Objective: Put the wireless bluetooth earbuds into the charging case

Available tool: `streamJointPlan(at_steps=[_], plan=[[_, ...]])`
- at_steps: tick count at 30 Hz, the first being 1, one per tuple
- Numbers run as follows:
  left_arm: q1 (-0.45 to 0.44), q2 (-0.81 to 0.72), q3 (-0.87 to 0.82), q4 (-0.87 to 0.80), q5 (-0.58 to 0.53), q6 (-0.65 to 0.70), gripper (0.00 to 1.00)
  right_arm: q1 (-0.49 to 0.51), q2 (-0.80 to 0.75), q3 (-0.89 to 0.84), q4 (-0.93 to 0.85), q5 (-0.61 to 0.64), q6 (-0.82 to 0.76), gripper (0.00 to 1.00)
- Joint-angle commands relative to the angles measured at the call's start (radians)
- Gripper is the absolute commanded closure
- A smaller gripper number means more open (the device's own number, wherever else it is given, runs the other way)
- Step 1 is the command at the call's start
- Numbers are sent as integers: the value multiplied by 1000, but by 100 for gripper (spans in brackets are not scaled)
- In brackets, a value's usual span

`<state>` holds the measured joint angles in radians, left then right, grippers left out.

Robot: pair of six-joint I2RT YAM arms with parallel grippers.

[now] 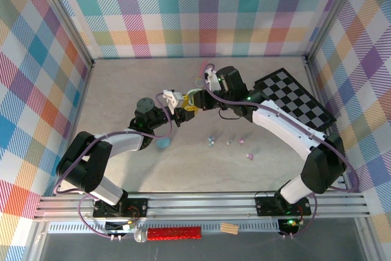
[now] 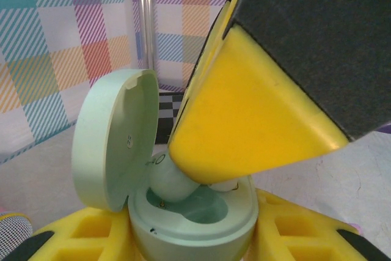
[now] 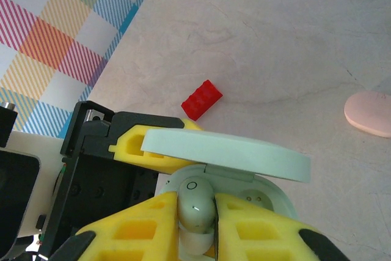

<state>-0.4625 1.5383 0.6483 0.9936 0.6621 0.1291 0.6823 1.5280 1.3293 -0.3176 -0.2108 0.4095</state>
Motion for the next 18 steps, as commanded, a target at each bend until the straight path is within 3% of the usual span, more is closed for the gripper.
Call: streamJointPlan(at_steps=[1, 18], plan=[[-13, 6, 24, 44, 7, 24, 63, 13, 22, 28, 17, -11, -2, 79], [-19, 17, 24, 55, -9, 30, 63, 17, 51, 51, 6, 65, 87, 79]])
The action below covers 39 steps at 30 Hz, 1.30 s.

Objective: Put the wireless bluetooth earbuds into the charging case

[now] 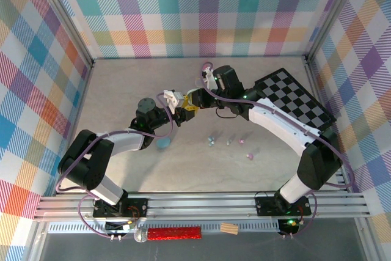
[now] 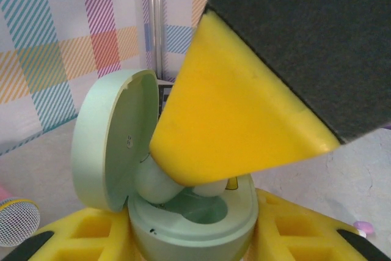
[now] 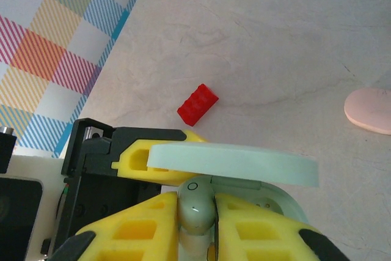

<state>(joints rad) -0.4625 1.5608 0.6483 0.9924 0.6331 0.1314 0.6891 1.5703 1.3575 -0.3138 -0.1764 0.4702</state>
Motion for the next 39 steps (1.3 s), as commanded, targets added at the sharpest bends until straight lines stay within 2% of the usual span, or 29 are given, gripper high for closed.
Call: streamJointPlan(at_steps=[1, 10, 21, 39], plan=[[-19, -7, 24, 57, 17, 28, 63, 9, 7, 16, 5, 38, 30, 79], [-20, -8, 33, 65, 3, 14, 63, 16, -9, -41, 64, 47, 69, 78], [-21, -31, 39, 28, -17, 23, 63, 20, -15, -53, 39, 53, 71, 75], [-21, -34, 36, 36, 10, 27, 63, 18, -28, -32, 2, 92, 53, 62]])
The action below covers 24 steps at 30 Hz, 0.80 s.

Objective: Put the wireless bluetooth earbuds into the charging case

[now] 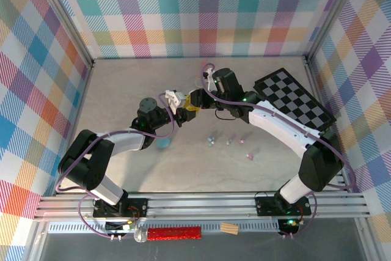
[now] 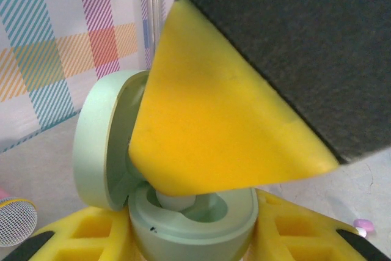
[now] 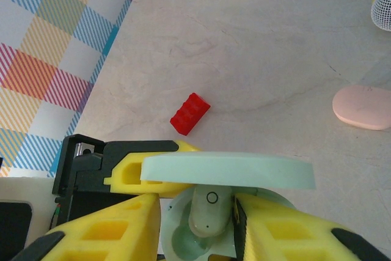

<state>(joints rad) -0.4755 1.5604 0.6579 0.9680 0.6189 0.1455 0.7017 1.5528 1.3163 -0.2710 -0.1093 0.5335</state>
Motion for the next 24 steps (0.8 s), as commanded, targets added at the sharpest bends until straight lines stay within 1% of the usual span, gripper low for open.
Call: streamJointPlan(at_steps=[1, 6, 12, 16, 19, 24], plan=[[-9, -36, 25, 61, 26, 15, 63, 5, -7, 14, -40, 26, -5, 62], [-9, -38, 24, 55, 30, 22, 63, 5, 13, 33, -52, 26, 7, 64], [-9, -36, 26, 54, 33, 26, 63, 5, 13, 35, -57, 25, 14, 74], [-8, -30, 25, 61, 30, 28, 63, 5, 0, 25, -55, 13, 17, 79], [-9, -25, 23, 61, 15, 34, 63, 5, -21, 3, -41, 5, 28, 79], [-11, -20, 25, 66, 7, 41, 63, 5, -39, -7, -49, -2, -3, 80]])
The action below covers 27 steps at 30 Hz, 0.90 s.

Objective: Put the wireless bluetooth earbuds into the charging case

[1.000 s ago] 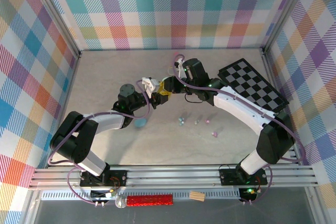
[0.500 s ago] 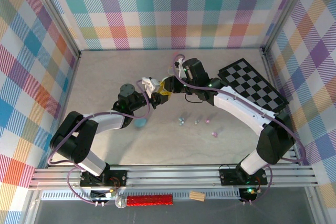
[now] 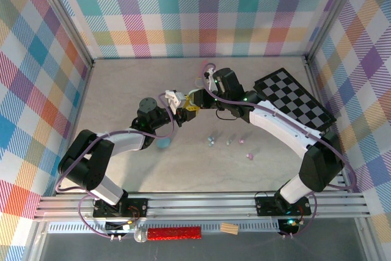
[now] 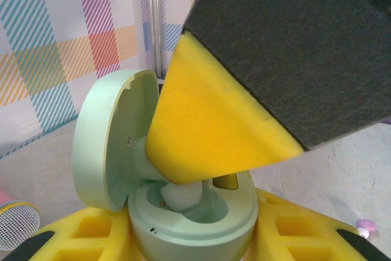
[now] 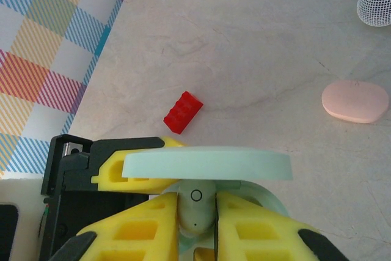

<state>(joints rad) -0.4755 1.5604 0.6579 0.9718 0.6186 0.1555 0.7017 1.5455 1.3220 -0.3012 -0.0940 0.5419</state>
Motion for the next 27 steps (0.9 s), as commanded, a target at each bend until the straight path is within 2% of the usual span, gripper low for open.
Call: streamJointPlan(at_steps=[1, 10, 27], plan=[[-12, -20, 24, 61, 1, 32, 63, 4, -32, -13, -21, -21, -12, 80], [-21, -24, 23, 41, -17, 55, 63, 15, -14, -2, -11, -50, -13, 80], [-22, -20, 29, 50, -46, 53, 63, 34, -22, -14, -58, -16, 2, 79]])
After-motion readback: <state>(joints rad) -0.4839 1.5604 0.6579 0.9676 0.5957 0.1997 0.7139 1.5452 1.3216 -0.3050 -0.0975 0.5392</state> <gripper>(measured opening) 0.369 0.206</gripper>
